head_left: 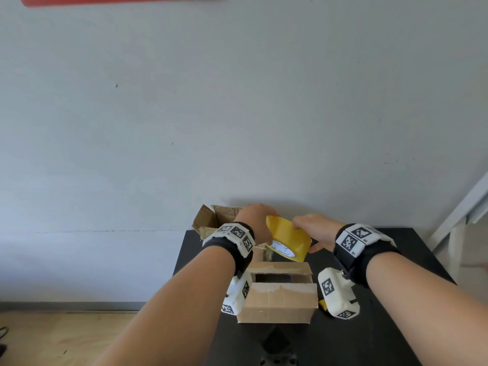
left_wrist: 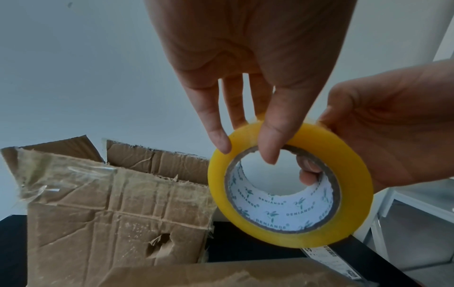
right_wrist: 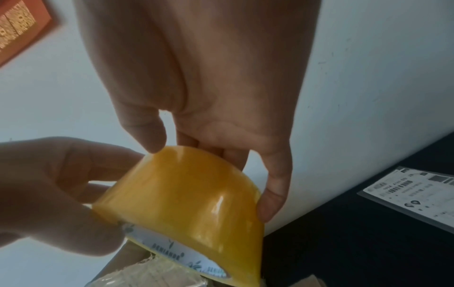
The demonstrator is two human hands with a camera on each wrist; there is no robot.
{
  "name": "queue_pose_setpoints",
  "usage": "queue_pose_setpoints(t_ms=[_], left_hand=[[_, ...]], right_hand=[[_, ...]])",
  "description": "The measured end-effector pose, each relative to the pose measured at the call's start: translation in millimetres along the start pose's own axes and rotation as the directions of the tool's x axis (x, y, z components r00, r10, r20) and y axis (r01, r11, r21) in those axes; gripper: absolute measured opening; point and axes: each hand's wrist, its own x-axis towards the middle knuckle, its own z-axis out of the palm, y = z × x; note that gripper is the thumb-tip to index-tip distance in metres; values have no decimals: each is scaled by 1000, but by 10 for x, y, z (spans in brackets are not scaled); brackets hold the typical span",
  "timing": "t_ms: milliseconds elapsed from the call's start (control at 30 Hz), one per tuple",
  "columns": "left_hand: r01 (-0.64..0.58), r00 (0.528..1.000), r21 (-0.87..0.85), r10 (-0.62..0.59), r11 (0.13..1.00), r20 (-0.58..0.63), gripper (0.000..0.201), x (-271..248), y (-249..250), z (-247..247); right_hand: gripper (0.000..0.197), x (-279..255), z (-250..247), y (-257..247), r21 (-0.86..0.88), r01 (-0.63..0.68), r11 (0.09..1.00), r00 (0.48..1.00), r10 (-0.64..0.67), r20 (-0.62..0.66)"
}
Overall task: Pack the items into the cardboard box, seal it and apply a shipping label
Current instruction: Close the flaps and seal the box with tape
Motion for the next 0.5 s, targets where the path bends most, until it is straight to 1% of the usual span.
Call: queue_pose_setpoints(t_ms=[167,267,400,433,500], left_hand=[[4,1000,5,-4,1000,5,65,-35,20,14],[3,1000,7,-3,1000,3,65,-53,11,33],[14,1000,-18,-13,1000,13,65,-54,-12,36],[20,1000,-32,-19,999,24,66,-53,-23,43],[41,998,-68,-38,997,47,70,-56,-50,65]], right_hand=[[27,-4,9,34,15,12,1000,1000,-11,-6],[23,3,29,64,18,28,999,1000,-28,-9],[29,16,69,116,35,49,998,999,-49,-4],[29,2,83,118,28,56,998,998,-56,16],[31,-25,97,110,-65,95,993,994,-91,60]])
